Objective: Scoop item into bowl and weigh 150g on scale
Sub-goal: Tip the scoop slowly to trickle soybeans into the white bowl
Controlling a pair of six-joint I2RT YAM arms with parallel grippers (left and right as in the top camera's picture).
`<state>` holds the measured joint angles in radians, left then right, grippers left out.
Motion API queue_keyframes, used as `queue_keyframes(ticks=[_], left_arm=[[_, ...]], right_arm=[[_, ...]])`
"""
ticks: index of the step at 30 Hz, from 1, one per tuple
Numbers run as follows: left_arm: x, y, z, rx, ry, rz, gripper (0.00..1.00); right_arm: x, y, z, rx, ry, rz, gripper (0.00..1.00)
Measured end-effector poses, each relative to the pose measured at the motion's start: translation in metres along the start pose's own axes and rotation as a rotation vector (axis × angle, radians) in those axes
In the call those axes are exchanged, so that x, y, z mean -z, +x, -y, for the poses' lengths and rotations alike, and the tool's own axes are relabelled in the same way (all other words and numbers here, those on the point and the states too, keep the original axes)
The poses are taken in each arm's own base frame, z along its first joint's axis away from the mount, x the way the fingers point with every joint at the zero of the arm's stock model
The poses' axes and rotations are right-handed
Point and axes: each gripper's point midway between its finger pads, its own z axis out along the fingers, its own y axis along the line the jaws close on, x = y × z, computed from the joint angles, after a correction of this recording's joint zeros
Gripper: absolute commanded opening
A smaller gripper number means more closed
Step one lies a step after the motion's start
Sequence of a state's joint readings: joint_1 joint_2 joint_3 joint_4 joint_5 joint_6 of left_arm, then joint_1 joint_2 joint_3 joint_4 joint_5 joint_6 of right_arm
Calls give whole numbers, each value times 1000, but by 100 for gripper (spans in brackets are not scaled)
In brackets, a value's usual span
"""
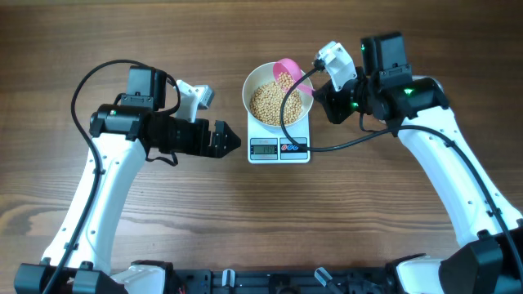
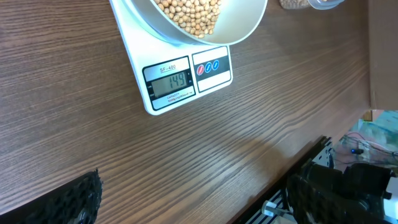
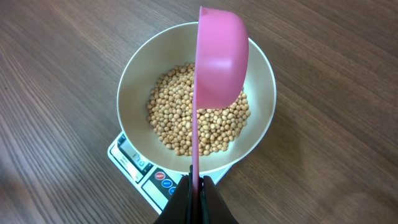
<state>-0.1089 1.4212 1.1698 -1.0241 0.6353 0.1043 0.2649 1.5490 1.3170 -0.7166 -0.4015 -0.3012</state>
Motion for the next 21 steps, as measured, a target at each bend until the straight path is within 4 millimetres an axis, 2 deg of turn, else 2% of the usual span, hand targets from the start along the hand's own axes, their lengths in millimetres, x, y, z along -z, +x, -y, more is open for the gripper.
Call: queue_keyframes(ticks=[21], left_arm=[[0,0,0,0,0,0,100]], right_arm=[[0,0,0,-9,-2,0,4]])
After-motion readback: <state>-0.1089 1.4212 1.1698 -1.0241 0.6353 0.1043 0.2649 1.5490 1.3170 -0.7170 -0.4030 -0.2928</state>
